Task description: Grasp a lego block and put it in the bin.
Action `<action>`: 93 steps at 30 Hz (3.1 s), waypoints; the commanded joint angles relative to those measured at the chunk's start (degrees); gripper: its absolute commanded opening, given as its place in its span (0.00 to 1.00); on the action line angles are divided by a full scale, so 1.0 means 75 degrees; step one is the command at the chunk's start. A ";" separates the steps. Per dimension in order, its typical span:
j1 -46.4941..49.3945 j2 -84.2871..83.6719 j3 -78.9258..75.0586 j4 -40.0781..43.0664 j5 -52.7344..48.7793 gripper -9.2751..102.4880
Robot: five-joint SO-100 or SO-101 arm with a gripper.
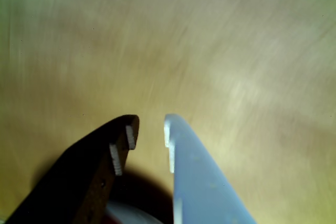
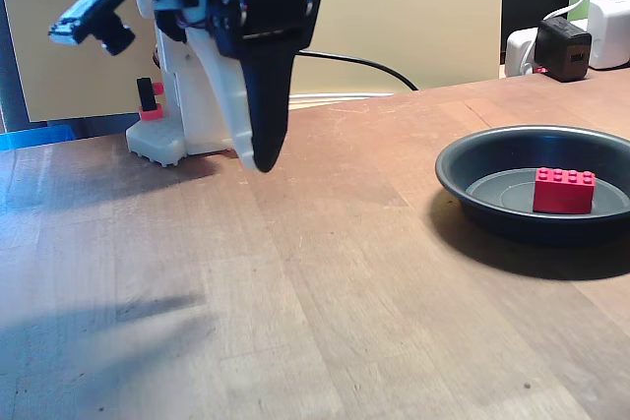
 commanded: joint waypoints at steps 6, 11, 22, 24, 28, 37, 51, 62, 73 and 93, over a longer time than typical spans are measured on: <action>0.0609 0.1219 0.2168 -0.2203 -0.0152 0.08; 0.0680 0.1734 0.3047 -0.2906 -0.0035 0.08; 0.1746 0.2309 0.4031 -0.3117 -0.0023 0.08; 0.1852 0.2402 0.4301 -0.3246 -0.0023 0.08; 0.1840 0.2836 0.4992 -0.3879 -0.0023 0.08; 0.1758 0.3809 0.6199 -0.4629 -0.0023 0.08; 0.1266 0.5777 0.7898 -0.4687 0.1559 0.08; 0.1266 0.6445 0.8402 -0.4664 0.1500 0.08; 0.1277 0.7559 0.9352 -0.4605 0.1547 0.08; 0.1266 0.7629 0.9387 -0.3855 0.1559 0.08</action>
